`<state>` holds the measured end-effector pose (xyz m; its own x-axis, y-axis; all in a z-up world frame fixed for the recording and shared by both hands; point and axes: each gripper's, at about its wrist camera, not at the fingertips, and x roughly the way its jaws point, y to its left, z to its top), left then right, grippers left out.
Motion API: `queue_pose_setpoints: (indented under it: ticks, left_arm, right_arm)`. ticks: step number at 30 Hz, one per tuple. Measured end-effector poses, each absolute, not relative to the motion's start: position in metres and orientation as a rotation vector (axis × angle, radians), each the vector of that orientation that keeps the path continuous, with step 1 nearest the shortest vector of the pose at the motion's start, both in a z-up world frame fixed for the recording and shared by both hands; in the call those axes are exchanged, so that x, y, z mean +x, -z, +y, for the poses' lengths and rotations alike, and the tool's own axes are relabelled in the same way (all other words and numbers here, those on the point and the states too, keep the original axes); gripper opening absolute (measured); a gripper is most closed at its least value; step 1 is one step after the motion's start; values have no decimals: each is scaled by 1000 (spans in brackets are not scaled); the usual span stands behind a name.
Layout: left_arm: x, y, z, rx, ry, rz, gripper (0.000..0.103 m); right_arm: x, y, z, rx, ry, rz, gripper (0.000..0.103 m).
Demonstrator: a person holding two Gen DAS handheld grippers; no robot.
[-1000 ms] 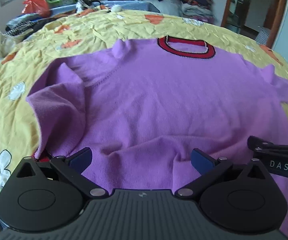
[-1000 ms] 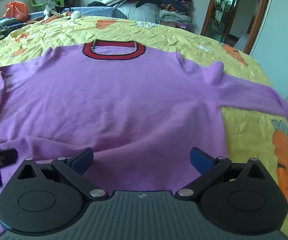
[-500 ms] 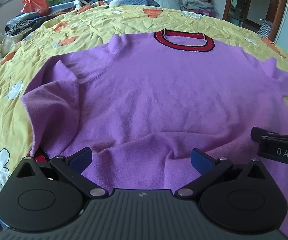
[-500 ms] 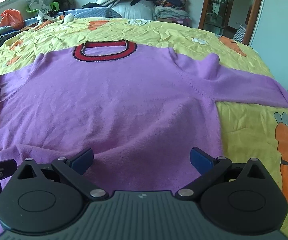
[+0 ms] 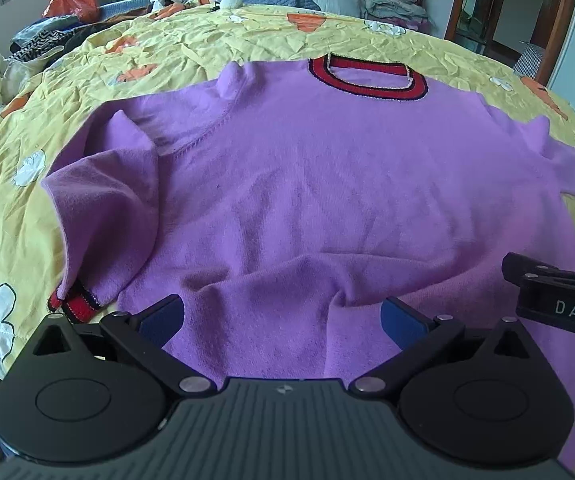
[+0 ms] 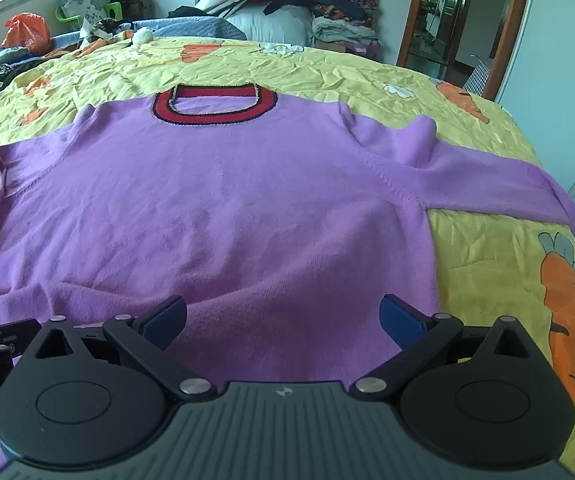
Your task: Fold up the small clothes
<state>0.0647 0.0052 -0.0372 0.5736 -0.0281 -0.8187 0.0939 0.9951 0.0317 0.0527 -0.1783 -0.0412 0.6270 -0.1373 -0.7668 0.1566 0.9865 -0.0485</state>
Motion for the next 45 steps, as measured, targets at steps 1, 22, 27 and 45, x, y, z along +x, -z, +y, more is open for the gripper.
queue_pose_setpoints:
  ticks: [1,22,27,45]
  left_arm:
    - [64,37,4,77,72,956,103]
    - [63,32,6,62,31,954,103]
    - [64,32,7,61,26,955,103]
    - [68,40,-16,121,24,972,103]
  right_arm:
    - [52,41,-178,22,169,878,103]
    - [47,34,-167,-17,110,853,103]
    - [48,36,-166,-17,105,856,103]
    - [45,41,-186,-9,93,786,103]
